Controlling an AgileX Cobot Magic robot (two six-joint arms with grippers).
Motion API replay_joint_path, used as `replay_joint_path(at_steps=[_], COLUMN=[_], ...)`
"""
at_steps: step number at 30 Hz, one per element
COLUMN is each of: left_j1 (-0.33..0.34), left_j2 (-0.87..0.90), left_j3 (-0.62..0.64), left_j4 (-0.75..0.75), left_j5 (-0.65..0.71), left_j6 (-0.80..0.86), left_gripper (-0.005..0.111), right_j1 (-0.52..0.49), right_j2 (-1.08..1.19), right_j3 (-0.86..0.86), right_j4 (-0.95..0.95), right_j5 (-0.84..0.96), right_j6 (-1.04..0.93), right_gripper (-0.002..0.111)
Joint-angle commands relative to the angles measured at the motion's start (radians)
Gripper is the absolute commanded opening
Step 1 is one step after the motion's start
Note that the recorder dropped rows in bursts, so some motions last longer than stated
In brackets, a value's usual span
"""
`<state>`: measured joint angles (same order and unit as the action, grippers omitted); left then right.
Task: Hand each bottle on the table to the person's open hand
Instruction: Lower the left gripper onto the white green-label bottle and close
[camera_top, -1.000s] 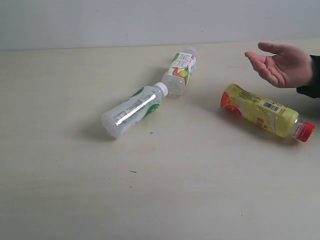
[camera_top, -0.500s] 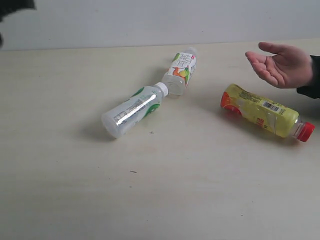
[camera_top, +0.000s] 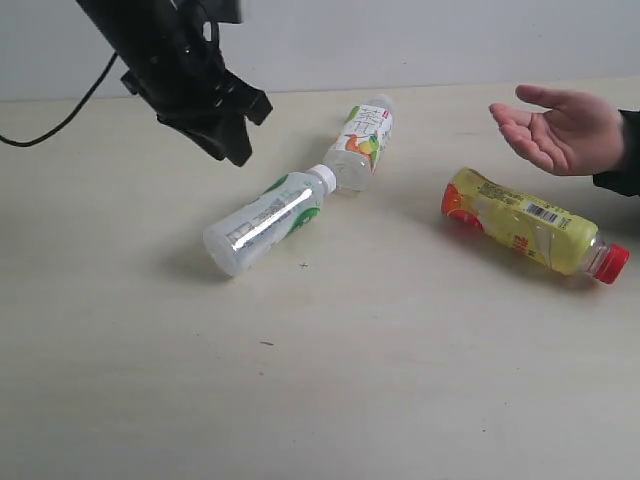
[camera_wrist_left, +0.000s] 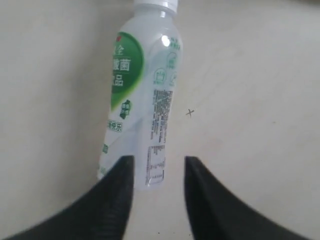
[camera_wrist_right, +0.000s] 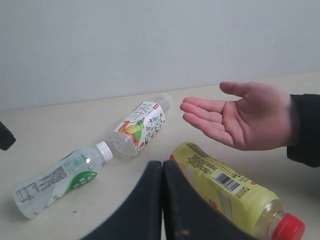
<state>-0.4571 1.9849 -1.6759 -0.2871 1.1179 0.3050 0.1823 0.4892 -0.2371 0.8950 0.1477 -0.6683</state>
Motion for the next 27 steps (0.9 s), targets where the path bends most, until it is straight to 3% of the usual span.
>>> replay_joint_path(at_steps=[1, 3, 10, 21, 24, 27], left_j1=[-0.045, -0.063, -0.083, -0.083, -0.083, -0.083], left_j2=[0.039, 0.058, 0.165, 0.254, 0.257, 0.264], left_j3=[-0.03, -0.039, -0.048, -0.048, -0.048, -0.048], left_j4=[0.02, 0.043, 0.142, 0.153, 0.153, 0.153], left_j5=[0.002, -0.014, -0.082, -0.126, -0.126, -0.126], left_j6=[0.09, 0.094, 0.053, 0.053, 0.053, 0.058], left_gripper=[0.079, 0.09, 0.088, 0.088, 0.083, 0.068], right_j1=[-0.001, -0.001, -0.001, -0.001, -0.001, -0.001], right_j2=[-0.005, -0.005, -0.005, -0.005, -0.005, -0.005], right_j3=[0.004, 0.004, 0.004, 0.004, 0.004, 0.004], right_j4=[0.004, 0.004, 0.004, 0.004, 0.004, 0.004], right_j5=[-0.008, -0.008, -0.008, -0.015, -0.015, -0.015], right_j6=[-0.009, -0.009, -0.009, -0.009, -0.009, -0.009], right_gripper=[0.0, 0.0, 0.0, 0.0, 0.0, 0.0])
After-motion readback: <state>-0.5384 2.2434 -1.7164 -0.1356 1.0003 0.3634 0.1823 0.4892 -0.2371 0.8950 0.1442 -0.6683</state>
